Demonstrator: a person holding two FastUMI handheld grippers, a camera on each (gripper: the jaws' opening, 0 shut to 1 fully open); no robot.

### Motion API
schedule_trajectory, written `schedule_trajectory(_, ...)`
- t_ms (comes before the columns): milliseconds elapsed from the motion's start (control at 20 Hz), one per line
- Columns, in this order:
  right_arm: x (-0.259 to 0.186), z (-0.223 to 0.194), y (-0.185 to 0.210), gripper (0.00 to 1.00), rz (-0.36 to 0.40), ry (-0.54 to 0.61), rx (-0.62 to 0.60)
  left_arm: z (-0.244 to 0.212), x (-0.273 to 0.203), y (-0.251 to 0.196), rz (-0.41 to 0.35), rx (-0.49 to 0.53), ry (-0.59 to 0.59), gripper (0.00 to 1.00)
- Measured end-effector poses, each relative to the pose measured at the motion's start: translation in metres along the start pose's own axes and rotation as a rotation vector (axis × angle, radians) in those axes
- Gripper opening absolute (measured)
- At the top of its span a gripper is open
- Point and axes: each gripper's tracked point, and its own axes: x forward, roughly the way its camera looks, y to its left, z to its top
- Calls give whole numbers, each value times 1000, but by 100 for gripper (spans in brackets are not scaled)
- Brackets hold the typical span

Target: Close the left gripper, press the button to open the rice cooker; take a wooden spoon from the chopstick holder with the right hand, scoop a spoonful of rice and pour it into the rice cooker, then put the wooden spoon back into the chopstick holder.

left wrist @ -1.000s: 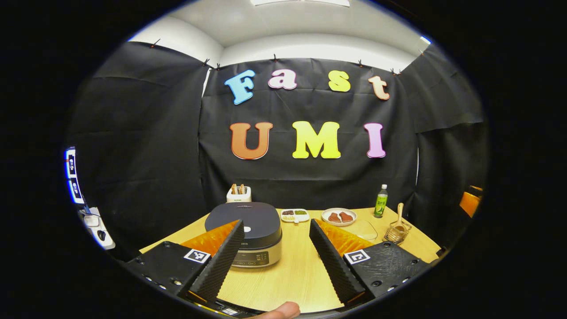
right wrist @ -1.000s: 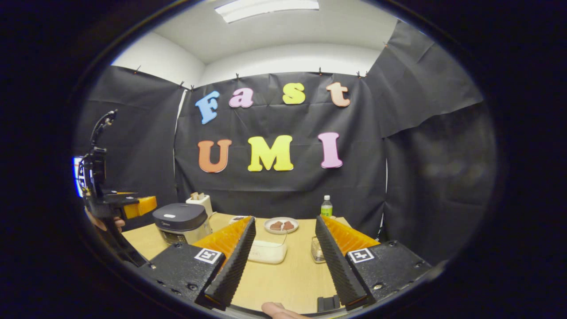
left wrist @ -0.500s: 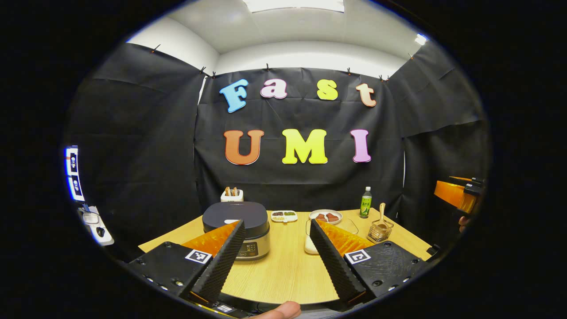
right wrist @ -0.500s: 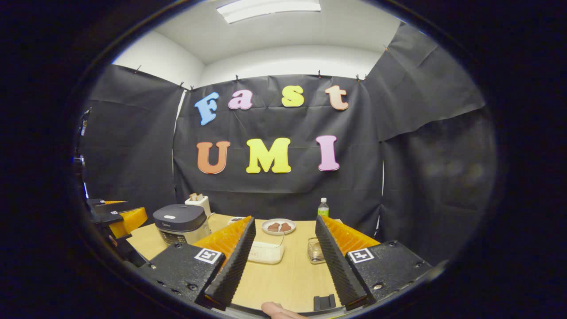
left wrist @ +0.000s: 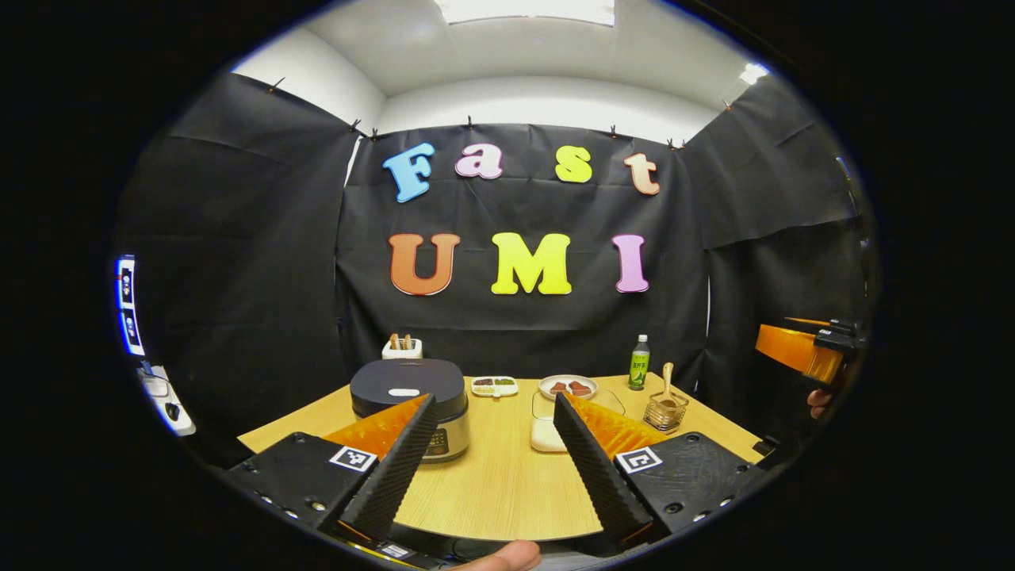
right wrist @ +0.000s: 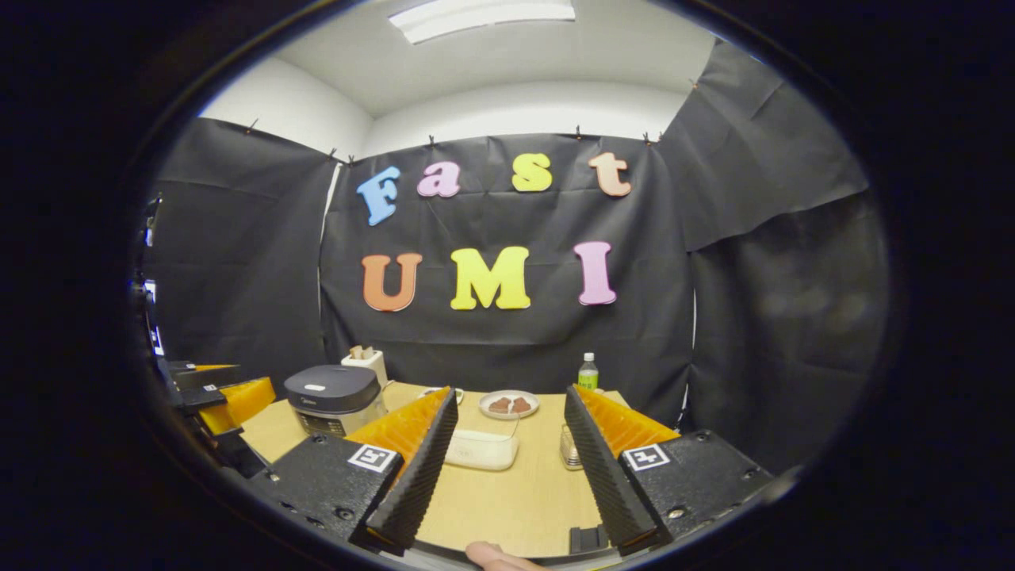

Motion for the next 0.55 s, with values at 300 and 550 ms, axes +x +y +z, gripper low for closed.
schedule_trajectory(300,4,-7,3,89,5,13,0,1,0,5,2,-18,-14,94)
schedule_trajectory(550,10,-21,2,89,2,43,17,0,-1,13,5,-25,-22,94)
